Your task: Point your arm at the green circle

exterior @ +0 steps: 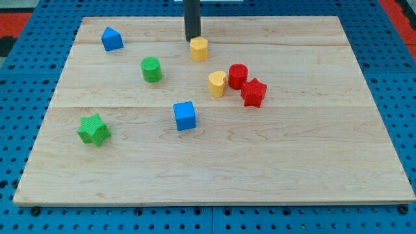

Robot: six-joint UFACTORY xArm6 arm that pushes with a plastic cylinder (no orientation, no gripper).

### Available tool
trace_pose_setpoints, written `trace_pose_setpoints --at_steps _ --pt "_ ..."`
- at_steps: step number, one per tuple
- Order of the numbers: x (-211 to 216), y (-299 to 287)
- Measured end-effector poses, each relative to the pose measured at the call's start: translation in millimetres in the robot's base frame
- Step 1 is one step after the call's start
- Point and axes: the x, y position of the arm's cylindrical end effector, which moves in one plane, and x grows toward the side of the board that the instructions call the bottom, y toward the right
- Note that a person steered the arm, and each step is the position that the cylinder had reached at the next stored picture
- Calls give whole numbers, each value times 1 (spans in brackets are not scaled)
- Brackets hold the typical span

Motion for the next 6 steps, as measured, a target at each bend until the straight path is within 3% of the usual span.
trace_pose_setpoints --at_steps 1,3,4,5,6 --pt "32 8" --pt "34 5" --pt "14 -37" --pt "22 -109" --pt "65 -117"
